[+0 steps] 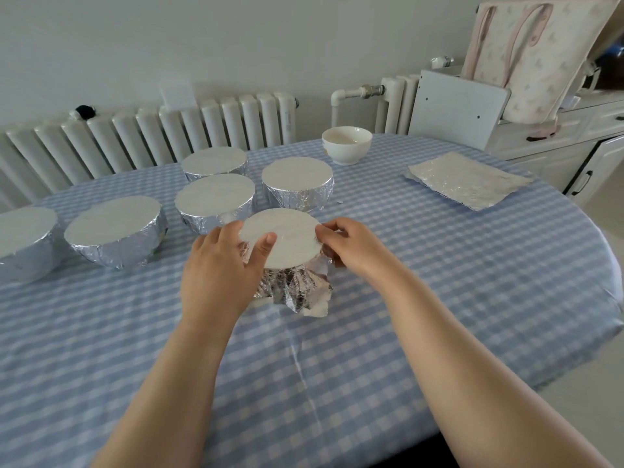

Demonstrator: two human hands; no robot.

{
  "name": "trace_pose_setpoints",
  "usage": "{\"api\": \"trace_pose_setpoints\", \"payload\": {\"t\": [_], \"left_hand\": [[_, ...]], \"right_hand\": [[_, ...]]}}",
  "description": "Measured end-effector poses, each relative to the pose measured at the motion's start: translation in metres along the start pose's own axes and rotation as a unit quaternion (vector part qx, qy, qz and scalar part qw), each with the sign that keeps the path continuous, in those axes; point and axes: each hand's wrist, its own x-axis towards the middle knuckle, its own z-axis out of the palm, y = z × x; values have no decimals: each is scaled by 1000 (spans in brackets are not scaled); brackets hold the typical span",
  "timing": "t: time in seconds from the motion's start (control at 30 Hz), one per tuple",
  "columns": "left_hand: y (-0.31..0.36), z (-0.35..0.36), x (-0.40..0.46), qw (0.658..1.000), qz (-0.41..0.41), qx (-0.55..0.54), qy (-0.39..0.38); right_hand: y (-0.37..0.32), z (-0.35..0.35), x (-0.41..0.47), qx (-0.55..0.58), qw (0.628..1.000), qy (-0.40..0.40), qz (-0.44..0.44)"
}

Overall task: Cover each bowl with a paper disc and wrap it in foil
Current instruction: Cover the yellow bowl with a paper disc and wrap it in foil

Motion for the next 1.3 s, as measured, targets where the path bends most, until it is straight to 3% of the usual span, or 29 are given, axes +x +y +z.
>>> {"api": "trace_pose_setpoints", "payload": {"t": [0.13, 0.3, 0.47, 0.77, 1.3], "left_hand": [[-8, 11, 2, 999, 24, 31, 17], [-16, 15, 9, 992, 97, -75, -41], [-19, 17, 7, 983, 70, -146, -88], [-22, 14, 7, 981, 63, -153, -104], [-17, 9, 21, 988, 71, -47, -127]], "right_hand": [[5, 1, 3, -39, 999, 20, -29], [7, 4, 4, -83, 995, 38, -48], [9, 1, -4, -66, 996, 35, -57], [21, 5, -20, -68, 994, 1, -88], [24, 15, -22, -74, 989, 38, -119]]}}
